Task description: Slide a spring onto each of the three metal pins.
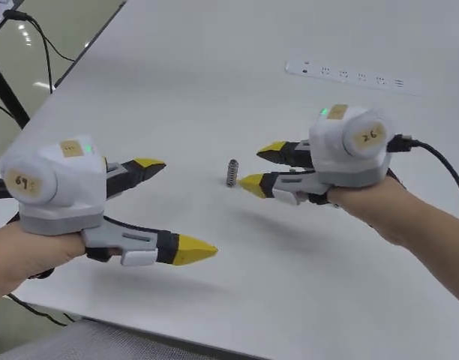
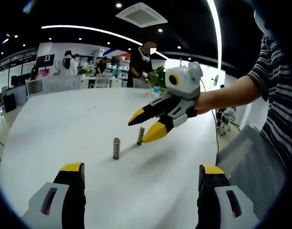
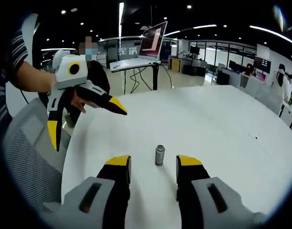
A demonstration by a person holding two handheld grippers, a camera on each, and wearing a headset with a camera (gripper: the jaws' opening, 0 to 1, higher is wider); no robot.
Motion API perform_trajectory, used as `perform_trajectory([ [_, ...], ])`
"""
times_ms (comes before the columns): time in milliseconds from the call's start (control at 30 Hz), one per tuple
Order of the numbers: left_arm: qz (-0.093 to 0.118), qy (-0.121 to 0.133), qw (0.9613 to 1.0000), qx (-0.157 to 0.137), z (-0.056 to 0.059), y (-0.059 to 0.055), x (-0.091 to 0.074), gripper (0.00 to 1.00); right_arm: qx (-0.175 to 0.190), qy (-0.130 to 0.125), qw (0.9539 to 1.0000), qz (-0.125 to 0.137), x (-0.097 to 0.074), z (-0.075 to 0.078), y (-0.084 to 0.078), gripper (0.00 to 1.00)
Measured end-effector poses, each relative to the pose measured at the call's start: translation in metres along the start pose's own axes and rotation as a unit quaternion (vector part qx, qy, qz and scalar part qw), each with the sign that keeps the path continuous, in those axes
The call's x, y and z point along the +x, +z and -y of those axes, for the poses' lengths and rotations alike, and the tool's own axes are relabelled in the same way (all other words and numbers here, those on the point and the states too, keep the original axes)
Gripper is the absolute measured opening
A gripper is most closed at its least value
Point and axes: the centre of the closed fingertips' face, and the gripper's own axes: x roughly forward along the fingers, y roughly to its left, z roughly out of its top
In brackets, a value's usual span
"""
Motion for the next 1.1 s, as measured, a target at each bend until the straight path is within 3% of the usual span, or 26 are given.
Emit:
perform_trajectory([
  [333,0.013,-0.004,0.9999,0.010,0.002,0.010,0.004,0.98,0.022,-0.038,0.9971,0.062,-0.036,-0.005,-0.002,0.67],
  [567,0.022,-0.012,0.9996,0.016,0.004,0.016,0.004,0.98,0.044,-0.063,0.9938,0.081,-0.071,0.000,-0.023,0.82],
  [667,0.023,-0.014,0.9995,0.016,0.005,0.016,0.004,0.98,0.067,-0.080,0.9903,0.091,-0.085,0.006,-0.031,0.90],
  [767,0.028,-0.015,0.9994,0.014,0.006,0.017,0.003,0.98,0.064,-0.116,0.9855,0.106,-0.102,0.011,-0.037,0.99],
  [933,0.029,-0.015,0.9994,0.014,0.007,0.017,0.001,0.98,0.084,-0.130,0.9801,0.125,-0.119,0.010,-0.046,0.99],
  [1100,0.032,-0.007,0.9994,0.012,0.005,0.017,-0.003,0.98,0.099,-0.143,0.9772,0.121,-0.129,0.010,-0.057,0.99],
])
